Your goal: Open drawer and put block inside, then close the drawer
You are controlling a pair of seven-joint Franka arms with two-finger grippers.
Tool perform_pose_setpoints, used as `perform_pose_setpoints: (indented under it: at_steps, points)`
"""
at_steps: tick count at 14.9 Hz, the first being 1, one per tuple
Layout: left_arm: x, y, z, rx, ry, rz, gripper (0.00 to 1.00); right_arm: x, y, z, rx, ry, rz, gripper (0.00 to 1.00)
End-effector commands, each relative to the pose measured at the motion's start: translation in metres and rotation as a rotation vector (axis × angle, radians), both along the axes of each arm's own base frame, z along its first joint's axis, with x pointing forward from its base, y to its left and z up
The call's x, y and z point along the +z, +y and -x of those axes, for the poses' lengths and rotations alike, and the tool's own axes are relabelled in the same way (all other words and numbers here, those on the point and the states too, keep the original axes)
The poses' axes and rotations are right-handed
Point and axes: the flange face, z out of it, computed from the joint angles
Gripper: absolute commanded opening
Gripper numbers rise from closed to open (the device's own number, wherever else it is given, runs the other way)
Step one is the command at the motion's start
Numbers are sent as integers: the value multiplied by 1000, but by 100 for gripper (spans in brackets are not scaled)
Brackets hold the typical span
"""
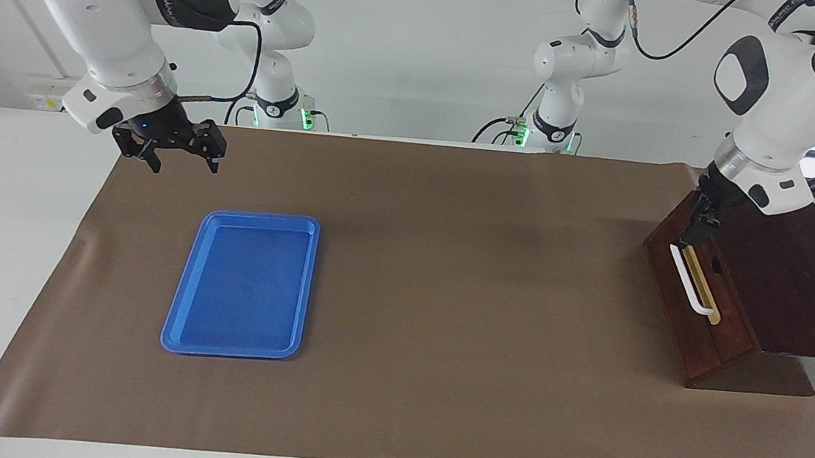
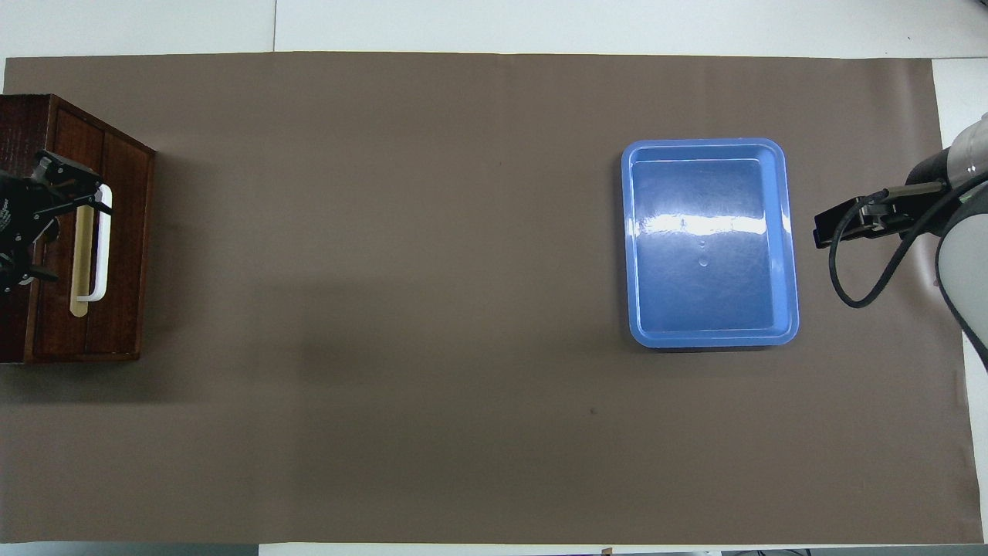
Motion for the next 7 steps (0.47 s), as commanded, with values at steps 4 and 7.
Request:
perform_pose_setpoints:
  at_steps: [4, 7]
  points:
    - [5, -23, 23, -528, 100, 108, 100, 0, -3, 5, 15, 5, 10, 100]
    - [6, -45, 21, -583, 102, 110, 100, 1, -3, 5, 15, 5, 10, 100]
